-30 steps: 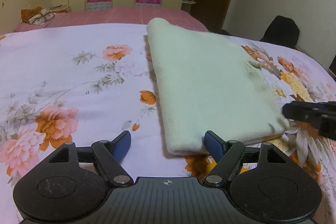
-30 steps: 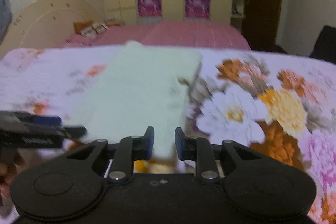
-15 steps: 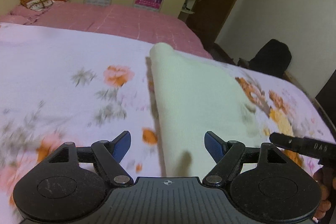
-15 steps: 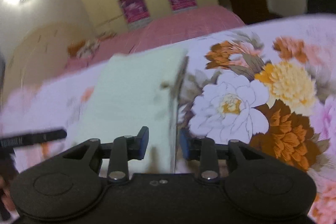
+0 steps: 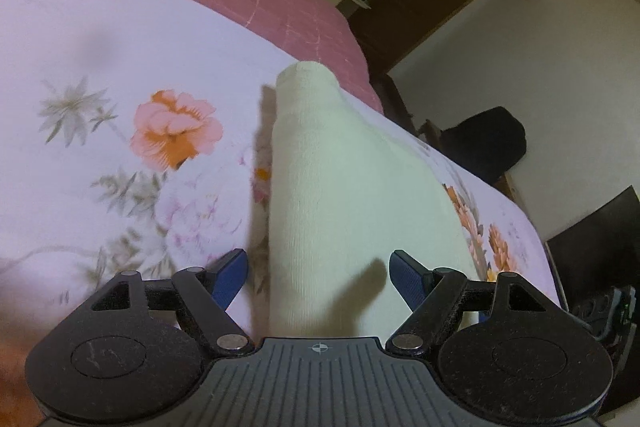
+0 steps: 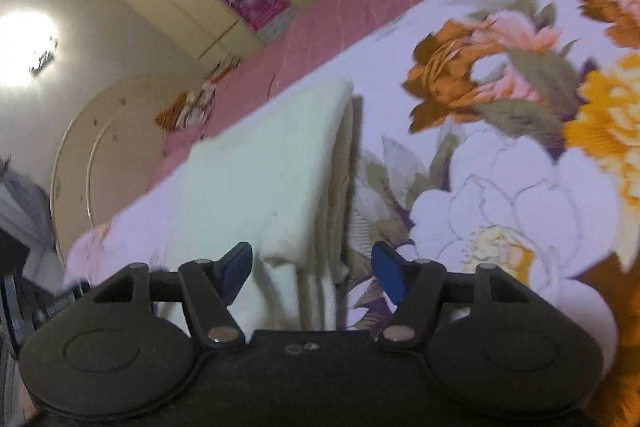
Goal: Fold small clothes
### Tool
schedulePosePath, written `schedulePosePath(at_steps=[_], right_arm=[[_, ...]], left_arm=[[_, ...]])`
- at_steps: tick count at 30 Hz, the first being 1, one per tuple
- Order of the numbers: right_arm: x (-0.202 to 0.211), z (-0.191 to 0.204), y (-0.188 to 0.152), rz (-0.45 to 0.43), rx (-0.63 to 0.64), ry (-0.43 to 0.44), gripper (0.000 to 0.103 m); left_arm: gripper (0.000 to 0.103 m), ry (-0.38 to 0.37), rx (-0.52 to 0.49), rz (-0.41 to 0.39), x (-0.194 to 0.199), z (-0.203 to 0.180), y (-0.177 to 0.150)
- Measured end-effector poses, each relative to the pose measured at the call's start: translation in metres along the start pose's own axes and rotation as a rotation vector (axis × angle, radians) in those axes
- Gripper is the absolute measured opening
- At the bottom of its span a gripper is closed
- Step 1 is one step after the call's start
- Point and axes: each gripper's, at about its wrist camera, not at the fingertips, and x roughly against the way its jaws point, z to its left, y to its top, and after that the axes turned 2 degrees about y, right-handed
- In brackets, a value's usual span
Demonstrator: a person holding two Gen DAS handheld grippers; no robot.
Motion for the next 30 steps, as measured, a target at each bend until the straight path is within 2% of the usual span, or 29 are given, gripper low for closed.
schedulePosePath(at_steps=[5, 10, 13, 17, 19, 22, 25, 26, 28, 30], right_arm=[[-0.009, 0.01, 0.002, 0.001, 0.054, 0.004, 0.064], [-0.018, 0.022, 0.006, 0.029, 0.132, -0.013, 0.053], [-0.013, 0.023, 0.008, 0.054, 0.154, 0.012, 0.051], [-0.002, 0.004, 0.011, 0.055, 0.068, 0.077, 0.052], [0.005, -0.004, 0.011, 0.039, 0.03, 0.097, 0.059], [0.003, -0.008, 0.009, 0.042, -0.002, 0.119, 0.058], [-0.007, 0.008, 0.01, 0.051, 0.078, 0.053, 0.047], [-0.01, 0.015, 0.01, 0.055, 0.102, 0.035, 0.046], [-0.013, 0.028, 0.006, 0.045, 0.16, -0.008, 0.034], [-0.012, 0.04, 0.002, 0.021, 0.211, -0.049, 0.03]], left_arm=[[0.077, 0.013, -0.054, 0.004, -0.013, -0.007, 0.011], [0.076, 0.062, -0.177, 0.009, -0.017, -0.024, 0.013], [0.076, 0.059, -0.196, 0.012, -0.018, -0.025, 0.014], [0.073, 0.041, -0.181, 0.012, -0.011, -0.017, 0.017], [0.073, 0.035, -0.177, 0.013, -0.009, -0.015, 0.017], [0.072, 0.047, -0.18, 0.009, -0.011, -0.018, 0.017], [0.065, 0.074, -0.207, 0.002, -0.014, -0.026, 0.014], [0.06, 0.079, -0.216, 0.003, -0.014, -0.028, 0.014], [0.05, 0.077, -0.222, 0.009, -0.014, -0.032, 0.014], [0.042, 0.088, -0.248, 0.002, -0.01, -0.037, 0.015]])
